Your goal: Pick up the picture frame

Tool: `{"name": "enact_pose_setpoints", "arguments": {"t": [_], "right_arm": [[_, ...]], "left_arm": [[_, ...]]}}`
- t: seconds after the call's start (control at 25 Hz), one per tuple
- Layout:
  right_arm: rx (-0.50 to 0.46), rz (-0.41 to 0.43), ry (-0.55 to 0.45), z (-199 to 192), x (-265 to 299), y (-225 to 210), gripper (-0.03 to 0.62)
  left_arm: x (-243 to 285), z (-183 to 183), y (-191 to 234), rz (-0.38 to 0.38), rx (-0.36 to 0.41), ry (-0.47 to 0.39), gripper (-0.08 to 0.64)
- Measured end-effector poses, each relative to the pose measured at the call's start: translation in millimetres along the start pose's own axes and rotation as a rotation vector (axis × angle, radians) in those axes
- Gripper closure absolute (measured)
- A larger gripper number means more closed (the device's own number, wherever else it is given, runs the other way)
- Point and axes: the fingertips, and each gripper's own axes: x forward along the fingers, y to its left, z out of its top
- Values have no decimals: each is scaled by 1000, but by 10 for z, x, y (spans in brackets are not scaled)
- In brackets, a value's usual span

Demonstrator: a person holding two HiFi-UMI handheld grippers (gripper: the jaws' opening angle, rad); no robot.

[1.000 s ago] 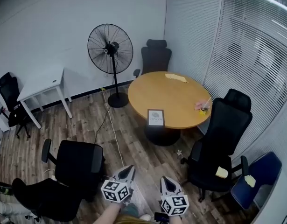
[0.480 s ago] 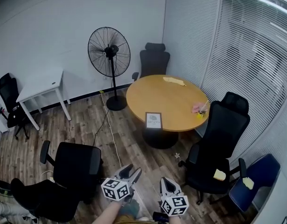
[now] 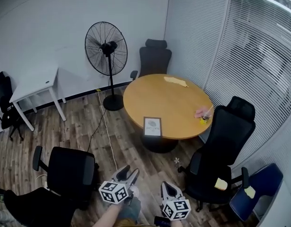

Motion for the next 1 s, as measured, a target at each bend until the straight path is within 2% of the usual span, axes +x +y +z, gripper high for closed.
{"name": "enact_pose_setpoints", "arguments": {"t": [0.08, 0.16, 0.4, 0.56, 0.76, 0.88, 1.0], "right_arm": [[4, -12, 7, 13, 250, -191, 580], [5, -26, 19, 65, 556, -428, 580], [39, -100, 13, 449, 1458, -1031, 580], [44, -147, 4, 656, 1911, -1435, 580], [-11, -245, -12, 807, 2256, -1759, 580], [-23, -310, -26, 873, 2258, -1898, 580], [-77, -349, -34, 935, 2224, -1942, 580]], "left_arm": [[292, 87, 104, -23, -37, -19, 341], [673, 183, 218, -45, -43, -19, 341], [1770, 539, 698, -96, -17, 43, 324], [2328, 685, 981, -117, -49, 66, 325], [2786, 729, 1219, -155, -59, 110, 327], [2926, 677, 1332, -163, -84, 138, 328], [2957, 647, 1389, -163, -110, 138, 330]]}}
